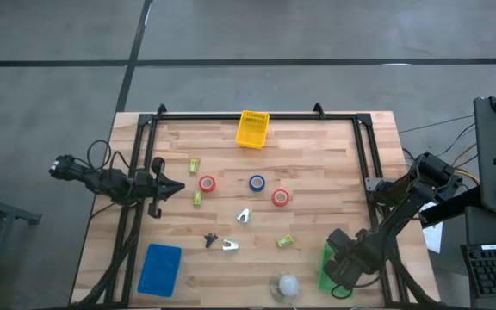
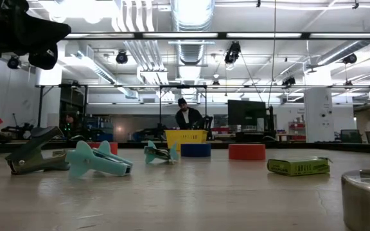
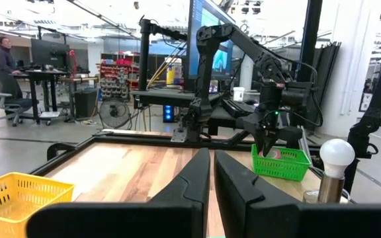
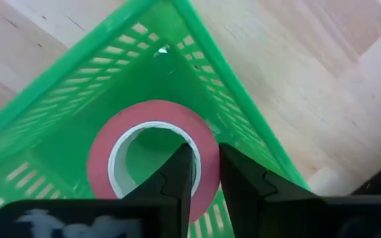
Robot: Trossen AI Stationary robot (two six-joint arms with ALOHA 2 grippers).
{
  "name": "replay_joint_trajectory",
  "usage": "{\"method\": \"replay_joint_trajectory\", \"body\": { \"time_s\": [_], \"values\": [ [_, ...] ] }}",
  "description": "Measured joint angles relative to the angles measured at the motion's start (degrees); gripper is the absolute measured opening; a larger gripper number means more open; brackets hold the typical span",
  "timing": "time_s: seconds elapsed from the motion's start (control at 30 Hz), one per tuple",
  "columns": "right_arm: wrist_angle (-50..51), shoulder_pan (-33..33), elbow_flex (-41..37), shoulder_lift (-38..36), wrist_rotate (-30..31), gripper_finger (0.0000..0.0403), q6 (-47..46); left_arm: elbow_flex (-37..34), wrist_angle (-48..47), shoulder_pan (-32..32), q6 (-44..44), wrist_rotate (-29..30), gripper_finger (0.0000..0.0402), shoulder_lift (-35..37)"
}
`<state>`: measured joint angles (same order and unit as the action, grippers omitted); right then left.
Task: Pick and place Stapler, Stapler remover, tape
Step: Put the pink tape into the green bin, then put the right red tape into the green bin
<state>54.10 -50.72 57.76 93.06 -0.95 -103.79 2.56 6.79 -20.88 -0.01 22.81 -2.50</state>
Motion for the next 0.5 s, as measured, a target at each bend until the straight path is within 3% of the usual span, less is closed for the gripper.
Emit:
{"method": "replay_joint_trajectory", "body": {
  "time_s": [0.33,0.5],
  "values": [
    [1.20,0.11,0.00,-2.16,-0.08,0.0147,-0.86,-0.01,0.00,0.01,0.01,0.00,0.0026,-0.01],
    [2.64,0.11,1.72,-5.73,6.37,0.0171,-0.03,0.00,-0.09,0.02,0.00,0.00,0.0026,0.00]
  ]
}}
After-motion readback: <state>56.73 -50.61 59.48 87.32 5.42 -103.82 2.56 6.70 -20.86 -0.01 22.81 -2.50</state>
